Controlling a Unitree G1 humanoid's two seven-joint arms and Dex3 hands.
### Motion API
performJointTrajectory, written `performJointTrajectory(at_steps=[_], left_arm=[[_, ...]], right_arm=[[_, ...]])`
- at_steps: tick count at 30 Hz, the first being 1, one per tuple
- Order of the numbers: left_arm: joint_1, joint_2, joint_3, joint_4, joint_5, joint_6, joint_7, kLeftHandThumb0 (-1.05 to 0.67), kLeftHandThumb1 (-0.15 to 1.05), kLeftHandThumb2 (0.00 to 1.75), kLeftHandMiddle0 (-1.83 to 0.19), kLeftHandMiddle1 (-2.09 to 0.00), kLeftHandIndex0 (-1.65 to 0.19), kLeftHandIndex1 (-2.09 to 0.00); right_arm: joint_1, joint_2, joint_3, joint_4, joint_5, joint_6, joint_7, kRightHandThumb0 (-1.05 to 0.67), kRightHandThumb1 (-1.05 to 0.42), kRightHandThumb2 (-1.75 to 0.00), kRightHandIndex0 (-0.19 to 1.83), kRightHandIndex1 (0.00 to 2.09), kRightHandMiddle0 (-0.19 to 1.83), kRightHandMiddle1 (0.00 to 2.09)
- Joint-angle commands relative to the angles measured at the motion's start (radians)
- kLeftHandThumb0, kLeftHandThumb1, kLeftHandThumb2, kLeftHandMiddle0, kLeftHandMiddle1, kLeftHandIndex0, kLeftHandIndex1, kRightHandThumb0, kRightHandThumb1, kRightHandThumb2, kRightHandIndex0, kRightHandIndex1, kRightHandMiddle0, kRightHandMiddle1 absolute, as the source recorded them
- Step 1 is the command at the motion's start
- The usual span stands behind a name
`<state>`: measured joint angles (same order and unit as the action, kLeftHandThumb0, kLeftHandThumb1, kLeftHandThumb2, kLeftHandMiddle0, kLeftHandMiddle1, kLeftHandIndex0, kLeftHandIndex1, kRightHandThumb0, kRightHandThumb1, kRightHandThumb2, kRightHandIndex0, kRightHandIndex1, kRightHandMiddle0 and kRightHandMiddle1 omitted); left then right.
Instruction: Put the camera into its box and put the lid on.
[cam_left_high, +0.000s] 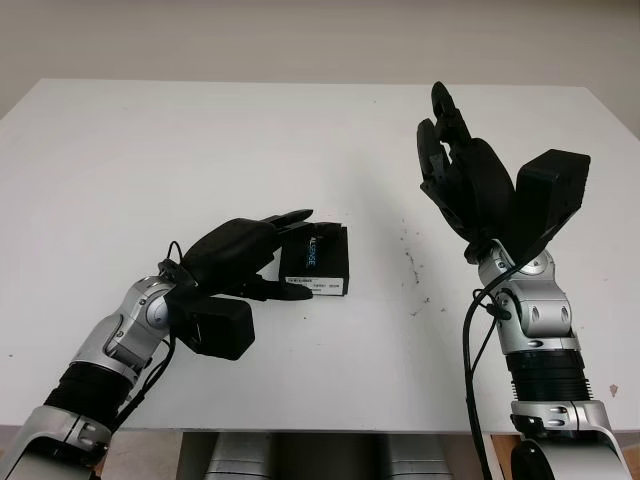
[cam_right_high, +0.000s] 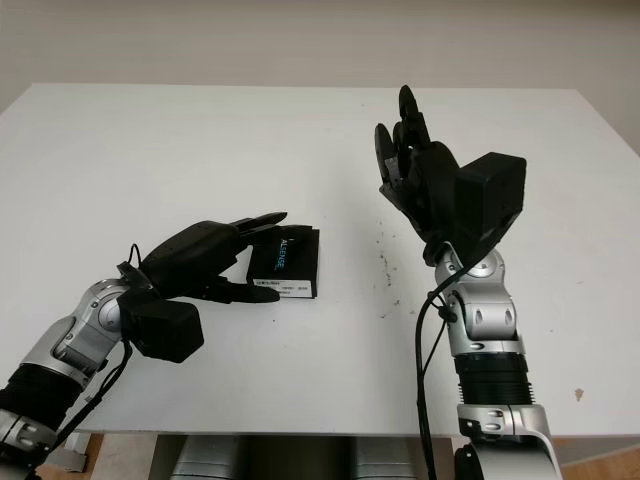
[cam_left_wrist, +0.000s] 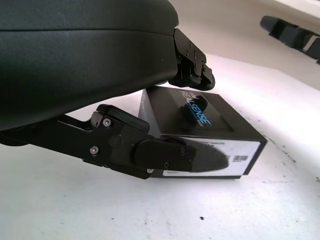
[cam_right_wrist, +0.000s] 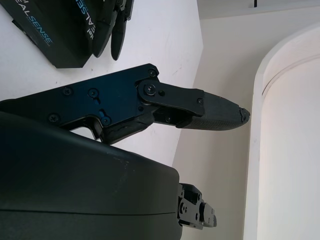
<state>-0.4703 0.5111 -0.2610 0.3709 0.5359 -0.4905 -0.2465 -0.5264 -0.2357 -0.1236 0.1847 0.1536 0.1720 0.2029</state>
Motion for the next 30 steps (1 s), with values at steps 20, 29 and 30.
performJointTrajectory(at_steps=[20,29,30], left_arm=[[-0.111,-0.173,0.419,-0.185,-0.783,0.509,-0.088,-0.76,1.05,0.56,0.13,-0.03,0.15,-0.01],[-0.172,-0.201,0.462,-0.048,-0.770,0.494,0.005,-0.72,1.05,0.57,0.19,-0.01,0.19,0.00],[-0.178,-0.201,0.462,-0.033,-0.769,0.498,0.007,-0.74,1.05,0.57,0.19,0.00,0.19,0.00]], right_arm=[[-0.026,0.004,0.009,0.005,-0.005,-0.032,0.027,-0.70,-1.05,-0.62,-0.19,0.00,-0.19,0.00],[-0.038,0.025,0.005,0.007,-0.008,-0.033,-0.009,-0.72,-1.05,-0.66,-0.19,0.00,-0.19,0.00],[-0.043,0.030,0.004,0.011,-0.009,-0.035,-0.020,-0.72,-1.05,-0.66,-0.19,0.00,-0.19,0.00]])
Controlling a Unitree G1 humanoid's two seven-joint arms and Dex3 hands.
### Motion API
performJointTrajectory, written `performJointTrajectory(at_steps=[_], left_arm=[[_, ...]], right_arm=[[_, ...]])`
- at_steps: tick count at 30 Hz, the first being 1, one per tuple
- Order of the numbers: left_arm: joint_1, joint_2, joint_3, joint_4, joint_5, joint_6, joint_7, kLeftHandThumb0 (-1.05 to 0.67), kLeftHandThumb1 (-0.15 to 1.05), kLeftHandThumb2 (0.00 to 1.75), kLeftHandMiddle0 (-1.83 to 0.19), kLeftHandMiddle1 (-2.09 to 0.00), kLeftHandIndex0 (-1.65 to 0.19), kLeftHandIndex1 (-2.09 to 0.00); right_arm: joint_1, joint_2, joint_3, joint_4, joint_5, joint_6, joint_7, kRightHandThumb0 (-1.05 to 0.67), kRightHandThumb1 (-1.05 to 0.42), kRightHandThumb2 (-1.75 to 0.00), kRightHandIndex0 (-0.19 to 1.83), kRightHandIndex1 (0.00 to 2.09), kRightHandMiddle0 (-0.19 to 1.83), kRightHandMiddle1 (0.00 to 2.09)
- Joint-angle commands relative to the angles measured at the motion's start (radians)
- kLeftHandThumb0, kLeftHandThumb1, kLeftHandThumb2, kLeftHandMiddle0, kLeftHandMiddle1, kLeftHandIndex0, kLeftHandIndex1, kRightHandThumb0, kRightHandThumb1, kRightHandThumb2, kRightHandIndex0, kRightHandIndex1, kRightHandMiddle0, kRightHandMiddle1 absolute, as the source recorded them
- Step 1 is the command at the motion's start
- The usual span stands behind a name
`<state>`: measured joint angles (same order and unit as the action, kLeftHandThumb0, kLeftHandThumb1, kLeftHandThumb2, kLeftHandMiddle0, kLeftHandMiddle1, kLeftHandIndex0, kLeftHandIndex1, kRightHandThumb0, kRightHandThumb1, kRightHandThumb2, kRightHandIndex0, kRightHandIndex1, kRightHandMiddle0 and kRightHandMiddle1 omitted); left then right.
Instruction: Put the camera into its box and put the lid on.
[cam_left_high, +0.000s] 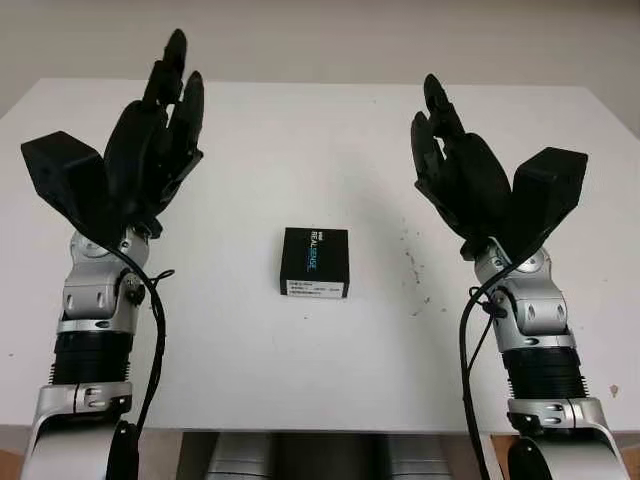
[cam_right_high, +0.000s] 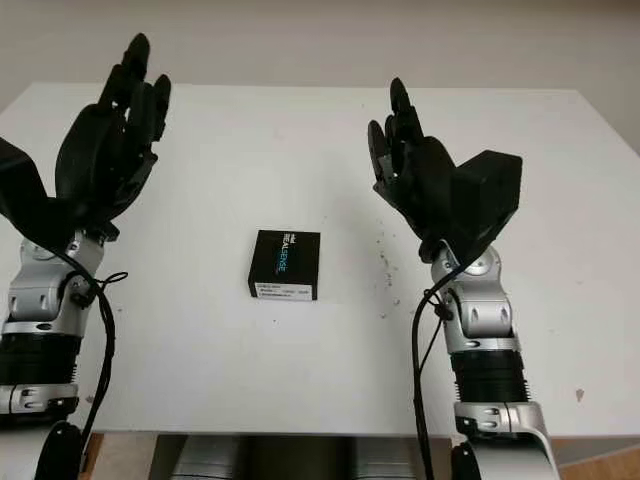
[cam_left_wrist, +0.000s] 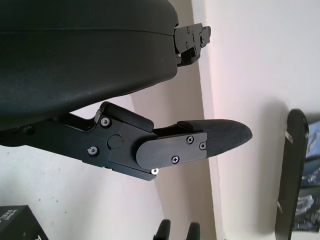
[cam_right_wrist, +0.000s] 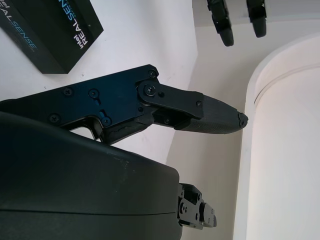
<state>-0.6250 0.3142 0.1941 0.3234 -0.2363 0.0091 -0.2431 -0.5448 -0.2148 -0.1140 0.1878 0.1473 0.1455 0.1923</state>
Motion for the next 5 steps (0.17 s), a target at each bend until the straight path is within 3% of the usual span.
performJointTrajectory(at_steps=[1,5], left_arm=[[-0.028,-0.003,0.005,0.027,0.006,0.004,0.005,-0.75,1.05,0.56,0.19,0.00,0.19,0.00],[-0.037,-0.001,0.005,0.053,0.010,0.017,0.008,-0.76,1.05,0.57,0.19,0.00,0.19,0.00]], right_arm=[[-0.029,0.014,-0.008,0.011,-0.001,-0.010,-0.019,-0.73,-1.05,-0.65,-0.19,0.00,-0.19,0.00],[-0.039,0.018,-0.008,0.016,0.002,-0.012,-0.029,-0.73,-1.05,-0.64,-0.19,0.00,-0.19,0.00]])
